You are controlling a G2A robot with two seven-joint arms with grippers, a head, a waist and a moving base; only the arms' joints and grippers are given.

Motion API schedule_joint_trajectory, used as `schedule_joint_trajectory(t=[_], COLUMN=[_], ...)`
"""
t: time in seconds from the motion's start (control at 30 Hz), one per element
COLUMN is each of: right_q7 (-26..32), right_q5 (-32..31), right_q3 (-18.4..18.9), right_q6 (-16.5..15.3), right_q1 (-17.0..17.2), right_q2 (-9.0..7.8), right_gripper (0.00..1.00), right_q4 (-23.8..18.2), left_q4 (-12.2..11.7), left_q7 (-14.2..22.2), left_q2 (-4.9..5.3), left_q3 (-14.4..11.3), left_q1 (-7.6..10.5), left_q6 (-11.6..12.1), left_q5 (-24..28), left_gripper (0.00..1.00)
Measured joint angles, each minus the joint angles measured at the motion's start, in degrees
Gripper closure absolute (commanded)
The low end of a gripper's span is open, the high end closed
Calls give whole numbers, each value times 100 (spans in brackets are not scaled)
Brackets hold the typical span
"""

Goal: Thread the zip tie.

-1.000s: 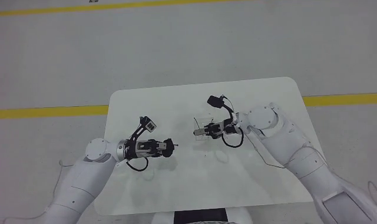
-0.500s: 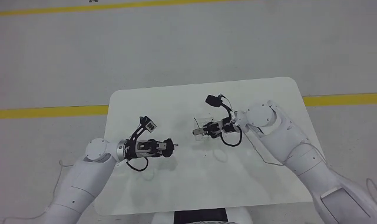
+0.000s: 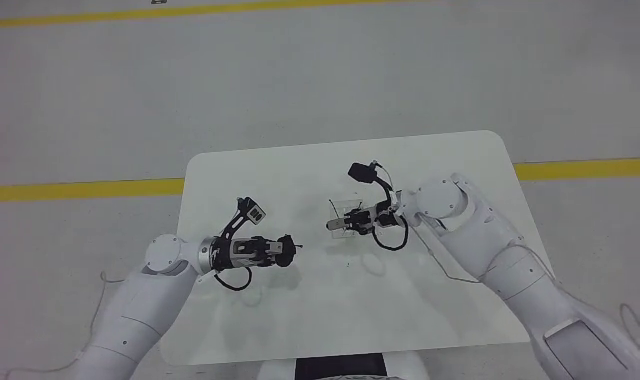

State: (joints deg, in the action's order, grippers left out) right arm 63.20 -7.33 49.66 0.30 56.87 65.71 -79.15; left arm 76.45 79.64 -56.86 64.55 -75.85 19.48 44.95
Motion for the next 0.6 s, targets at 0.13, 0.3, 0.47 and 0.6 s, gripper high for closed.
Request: schedule_joint_trajectory(t=[0.13, 0.3, 0.47, 0.6], right_q7=[-92, -48, -23, -95], right_q5=[-418, -932, -1244, -1327], right_q3=[-127, -315, -526, -679], right_q6=[177, 494, 663, 686], right_q1=[-89, -319, -550, -702], right_q2=[12, 49, 121, 198], right_gripper=[0, 0, 0, 0], right_q4=[-147, -171, -64, 73], left_q4=[0, 0, 0, 0], left_q7=[0, 0, 0, 0], left_q2=[0, 0, 0, 0], left_q3=[0, 0, 0, 0], left_q1=[0, 0, 0, 0], left_q6=[0, 0, 0, 0], left_q5=[0, 0, 0, 0], left_gripper=[100, 100, 100, 100])
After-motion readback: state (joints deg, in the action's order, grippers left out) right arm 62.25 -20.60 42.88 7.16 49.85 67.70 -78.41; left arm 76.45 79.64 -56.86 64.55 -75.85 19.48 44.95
